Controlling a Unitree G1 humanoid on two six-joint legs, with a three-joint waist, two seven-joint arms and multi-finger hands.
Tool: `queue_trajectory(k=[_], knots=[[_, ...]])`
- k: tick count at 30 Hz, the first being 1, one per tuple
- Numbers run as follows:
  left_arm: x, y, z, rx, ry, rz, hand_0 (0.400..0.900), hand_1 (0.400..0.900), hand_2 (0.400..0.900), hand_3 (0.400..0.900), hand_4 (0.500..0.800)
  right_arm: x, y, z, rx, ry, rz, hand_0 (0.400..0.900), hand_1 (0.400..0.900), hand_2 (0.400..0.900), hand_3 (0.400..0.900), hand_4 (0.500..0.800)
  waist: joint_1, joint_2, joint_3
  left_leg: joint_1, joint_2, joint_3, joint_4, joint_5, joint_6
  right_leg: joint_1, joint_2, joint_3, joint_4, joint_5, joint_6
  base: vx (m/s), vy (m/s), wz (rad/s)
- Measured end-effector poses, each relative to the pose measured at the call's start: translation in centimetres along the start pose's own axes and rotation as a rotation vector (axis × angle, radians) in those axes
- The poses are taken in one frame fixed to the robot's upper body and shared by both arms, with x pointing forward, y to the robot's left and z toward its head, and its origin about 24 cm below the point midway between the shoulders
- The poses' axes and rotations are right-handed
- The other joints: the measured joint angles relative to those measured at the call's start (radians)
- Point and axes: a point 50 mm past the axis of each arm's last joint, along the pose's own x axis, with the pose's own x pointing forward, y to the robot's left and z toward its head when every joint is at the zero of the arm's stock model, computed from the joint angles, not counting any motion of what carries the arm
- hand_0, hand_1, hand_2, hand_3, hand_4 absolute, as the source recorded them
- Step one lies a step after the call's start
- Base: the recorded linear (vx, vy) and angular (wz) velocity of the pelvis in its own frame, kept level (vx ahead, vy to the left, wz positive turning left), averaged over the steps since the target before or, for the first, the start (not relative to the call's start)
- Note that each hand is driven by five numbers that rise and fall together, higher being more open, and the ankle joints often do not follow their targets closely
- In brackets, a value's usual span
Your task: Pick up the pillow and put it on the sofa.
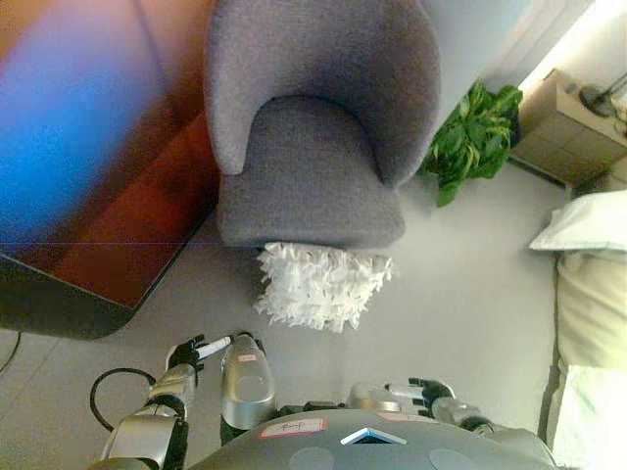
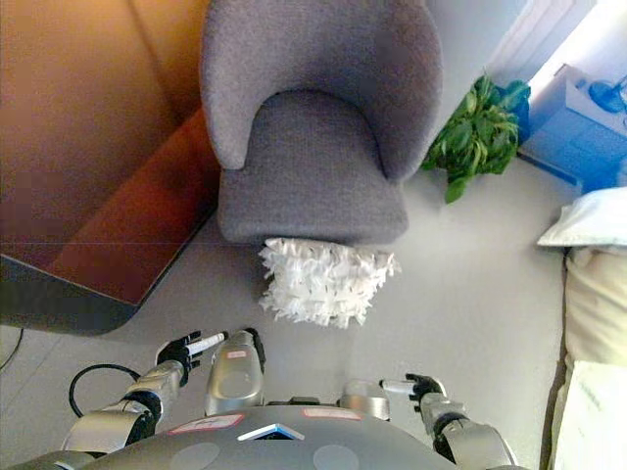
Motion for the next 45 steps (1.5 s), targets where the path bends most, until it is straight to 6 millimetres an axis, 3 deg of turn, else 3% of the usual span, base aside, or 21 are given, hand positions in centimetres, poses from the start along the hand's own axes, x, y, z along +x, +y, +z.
queue_trajectory(k=[2,4,6,7,9,11,13,15,16,17,18,19,20,22,23,27,31,36,39,45], knots=[[0.0,0.6,0.1,0.044,0.013,0.015,0.900,0.900,0.900,0.900,0.800,0.0,-0.1,2.6,-0.021,-0.093,0.002,0.900,0.900,0.900,0.900,0.800,0.001,0.019,0.010,0.061,0.003,0.007,-0.065,-0.002,0.004,-0.021,-0.038,-0.070,0.008,0.012,-0.009,0.22,-0.206,0.02],[0.0,0.1,-0.7,0.081,0.045,0.007,0.900,0.900,0.900,0.900,0.800,0.0,-0.6,4.0,-0.078,-0.152,-0.008,0.900,0.900,0.900,0.900,0.800,0.001,0.073,0.002,0.100,0.015,-0.002,-0.124,0.001,-0.004,-0.065,-0.057,-0.119,-0.149,0.015,-0.014,0.13,-0.335,0.41],[0.0,-0.7,0.3,0.093,0.016,-0.007,0.900,0.900,0.900,0.900,0.800,-0.1,-1.3,4.2,-0.135,-0.159,-0.025,0.900,0.900,0.900,0.900,0.800,-0.018,0.115,0.012,0.098,0.020,-0.022,-0.150,0.007,-0.003,-0.123,-0.065,-0.099,-0.292,0.049,0.020,0.17,-0.467,0.59],[0.1,-1.0,1.6,0.100,-0.023,-0.007,0.900,0.900,0.900,0.900,0.800,0.0,-1.3,4.1,-0.158,-0.151,-0.027,0.900,0.900,0.900,0.900,0.800,-0.040,0.119,0.022,0.075,0.011,-0.055,-0.152,0.016,-0.016,-0.172,-0.094,-0.056,-0.382,0.136,0.049,0.30,-0.523,0.54],[0.1,-1.0,2.9,0.097,-0.061,0.003,0.900,0.900,0.900,0.900,0.800,0.0,-1.0,3.8,-0.189,-0.141,-0.017,0.900,0.900,0.900,0.900,0.800,-0.064,0.109,0.035,0.046,0.006,-0.094,-0.133,0.013,-0.021,-0.210,-0.121,-0.033,-0.446,0.217,0.046,0.36,-0.534,0.32],[0.2,-0.2,3.4,0.078,-0.081,0.030,0.900,0.900,0.900,0.900,0.800,-0.2,-0.3,4.5,-0.198,-0.185,-0.002,0.900,0.900,0.900,0.900,0.800,-0.067,0.074,0.055,0.036,0.020,-0.126,-0.106,0.005,-0.062,-0.244,-0.150,-0.033,-0.493,0.284,0.036,0.39,-0.603,0.23],[0.2,0.7,2.9,0.052,-0.074,0.058,0.900,0.900,0.900,0.900,0.800,-0.3,0.1,5.4,-0.317,-0.232,-0.002,0.900,0.900,0.900,0.900,0.800,-0.061,0.054,0.071,0.032,0.071,-0.168,-0.042,-0.029,-0.121,-0.256,-0.141,-0.035,-0.474,0.300,0.026,0.35,-0.619,0.52],[0.1,2.2,1.8,0.033,-0.073,0.078,0.900,0.900,0.900,0.900,0.800,-0.6,0.9,6.7,-0.469,-0.303,-0.010,0.900,0.900,0.900,0.900,0.800,-0.062,0.024,0.075,-0.004,0.164,-0.206,0.035,-0.058,-0.193,-0.262,-0.119,-0.005,-0.388,0.295,0.039,0.24,-0.354,1.09],[0.1,2.1,1.4,0.029,-0.065,0.069,0.900,0.900,0.900,0.900,0.800,-0.7,0.7,7.4,-0.508,-0.334,-0.039,0.900,0.900,0.900,0.900,0.800,-0.068,0.036,0.096,-0.020,0.214,-0.236,0.060,-0.055,-0.210,-0.256,-0.089,-0.007,-0.334,0.324,0.132,0.13,-0.141,0.93],[0.0,1.7,1.6,0.008,-0.090,0.054,0.900,0.900,0.900,0.900,0.800,-0.9,0.3,7.9,-0.543,-0.358,-0.080,0.900,0.900,0.900,0.900,0.800,-0.069,0.053,0.108,-0.008,0.267,-0.263,0.026,-0.035,-0.188,-0.272,-0.070,-0.026,-0.252,0.252,0.109,0.07,-0.033,0.60],[-0.1,1.7,1.7,0.010,-0.117,0.042,0.900,0.900,0.900,0.900,0.800,-1.0,0.1,8.2,-0.614,-0.374,-0.111,0.900,0.900,0.900,0.900,0.800,-0.055,0.035,0.099,0.023,0.278,-0.258,-0.011,-0.024,-0.183,-0.293,-0.100,-0.038,-0.208,0.248,0.099,0.13,-0.022,0.68],[-0.2,1.5,1.5,0.012,-0.124,0.021,0.900,0.900,0.900,0.900,0.800,-1.1,-0.7,8.7,-0.695,-0.393,-0.159,0.900,0.900,0.900,0.900,0.800,-0.057,0.038,0.097,0.025,0.289,-0.244,-0.019,-0.019,-0.181,-0.297,-0.132,-0.036,-0.191,0.250,0.110,0.14,-0.049,0.64],[-0.2,0.8,1.5,0.022,-0.124,-0.013,0.900,0.900,0.900,0.900,0.800,-1.2,-2.1,9.4,-0.752,-0.406,-0.219,0.900,0.900,0.900,0.900,0.800,-0.063,0.067,0.101,0.028,0.292,-0.273,-0.052,0.009,-0.222,-0.303,-0.133,-0.036,-0.151,0.212,0.120,0.09,-0.059,0.58],[-0.2,-1.0,1.9,0.034,-0.140,-0.073,0.900,0.900,0.900,0.900,0.800,-1.3,-4.2,9.8,-0.807,-0.380,-0.288,0.900,0.900,0.900,0.900,0.800,-0.059,0.080,0.106,0.042,0.274,-0.286,-0.142,0.061,-0.158,-0.322,-0.139,-0.024,-0.087,0.154,0.114,-0.02,-0.067,0.54],[-0.3,-1.7,1.7,0.048,-0.136,-0.089,0.900,0.900,0.900,0.900,0.800,-1.4,-5.1,9.9,-0.818,-0.357,-0.316,0.900,0.900,0.900,0.900,0.800,-0.062,0.093,0.105,0.061,0.265,-0.295,-0.205,0.101,-0.150,-0.329,-0.147,-0.023,-0.073,0.138,0.116,-0.06,-0.076,0.47],[-0.4,-2.9,1.6,0.046,-0.140,-0.134,0.900,0.900,0.900,0.900,0.800,-1.8,-7.9,11.6,-0.843,-0.293,-0.401,0.900,0.900,0.900,0.900,0.800,-0.057,0.150,0.123,0.062,0.253,-0.298,-0.280,0.180,-0.235,-0.375,-0.166,-0.031,-0.007,0.114,0.117,-0.02,-0.075,0.32],[-0.4,-2.6,2.3,0.051,-0.151,-0.141,0.900,0.900,0.900,0.900,0.800,-2.3,-7.7,14.0,-0.885,-0.313,-0.401,0.900,0.900,0.900,0.900,0.800,-0.025,0.172,0.142,0.048,0.226,-0.319,-0.279,0.187,-0.269,-0.386,-0.196,-0.029,0.024,0.101,0.114,-0.01,-0.029,0.15],[-0.3,-1.2,3.6,0.062,-0.182,-0.126,0.900,0.900,0.900,0.900,0.800,-3.7,-7.2,18.4,-0.901,-0.384,-0.397,0.900,0.900,0.900,0.900,0.800,0.020,0.212,0.184,-0.023,0.224,-0.349,-0.265,0.189,-0.265,-0.450,-0.222,-0.024,0.124,0.061,0.113,-0.04,0.014,0.09],[-0.2,-0.7,3.2,0.051,-0.146,-0.113,0.900,0.900,0.900,0.900,0.800,-5.1,-7.1,21.6,-0.862,-0.456,-0.408,0.900,0.900,0.900,0.900,0.800,0.047,0.226,0.225,-0.101,0.212,-0.381,-0.191,0.193,-0.264,-0.527,-0.232,0.006,0.196,0.044,0.113,-0.07,0.032,0.07],[-0.3,-0.6,2.7,0.010,-0.132,-0.131,0.900,0.900,0.900,0.900,0.800,-6.7,-7.4,24.4,-0.813,-0.518,-0.420,0.900,0.900,0.900,0.900,0.800,0.071,0.238,0.289,-0.238,0.162,-0.427,-0.065,0.189,-0.273,-0.618,-0.260,0.064,0.266,0.026,0.114,-0.06,0.073,0.07]])
